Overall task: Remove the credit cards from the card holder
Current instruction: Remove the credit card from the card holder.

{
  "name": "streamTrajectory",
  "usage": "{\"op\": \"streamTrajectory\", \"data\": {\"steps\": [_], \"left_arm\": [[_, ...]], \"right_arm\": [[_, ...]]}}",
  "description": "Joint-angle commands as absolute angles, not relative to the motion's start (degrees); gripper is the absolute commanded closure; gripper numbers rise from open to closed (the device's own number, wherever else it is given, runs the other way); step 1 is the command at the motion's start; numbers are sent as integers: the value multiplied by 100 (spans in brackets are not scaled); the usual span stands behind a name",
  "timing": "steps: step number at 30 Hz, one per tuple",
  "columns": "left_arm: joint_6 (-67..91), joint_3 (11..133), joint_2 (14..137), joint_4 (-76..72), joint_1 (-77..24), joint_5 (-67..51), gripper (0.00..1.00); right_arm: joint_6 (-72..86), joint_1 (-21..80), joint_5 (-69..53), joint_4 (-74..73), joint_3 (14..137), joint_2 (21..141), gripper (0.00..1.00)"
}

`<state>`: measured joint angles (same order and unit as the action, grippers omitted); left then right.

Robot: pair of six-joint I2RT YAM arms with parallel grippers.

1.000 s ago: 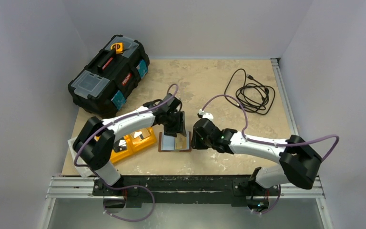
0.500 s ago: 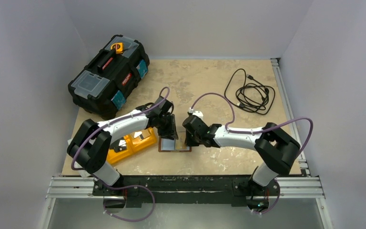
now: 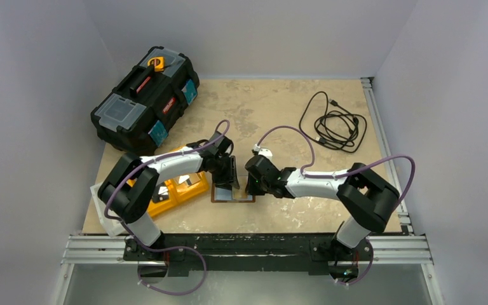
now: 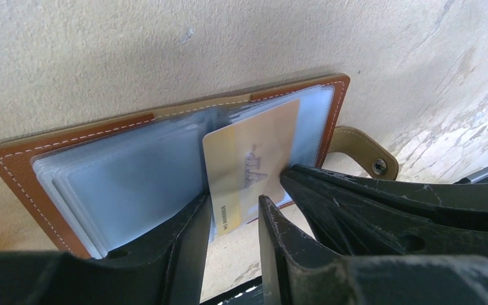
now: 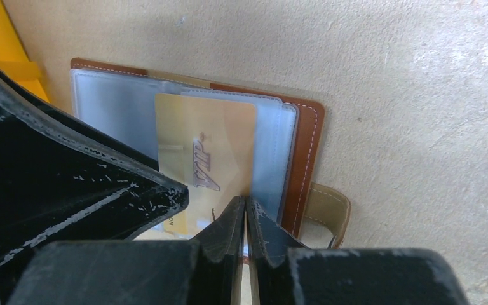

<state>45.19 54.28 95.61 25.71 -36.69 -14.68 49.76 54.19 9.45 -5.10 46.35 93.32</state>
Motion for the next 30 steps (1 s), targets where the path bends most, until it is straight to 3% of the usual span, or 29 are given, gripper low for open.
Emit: {"op": "streamTrajectory", "data": {"steps": [1,8,30], "left_arm": [[4371,5361,9681,2425,-3621,-1367,65],[4413,5351,9759,2276,-3621,-1468,64],[5153,4786,9039,1331,-3544,-2291,74]], "right_arm": [[5053,5320,1040,-592,4269,9477,95],[5007,5295,688,-287,4228,9679,97],[5105,5117,128,363,3907,9954,97]]}}
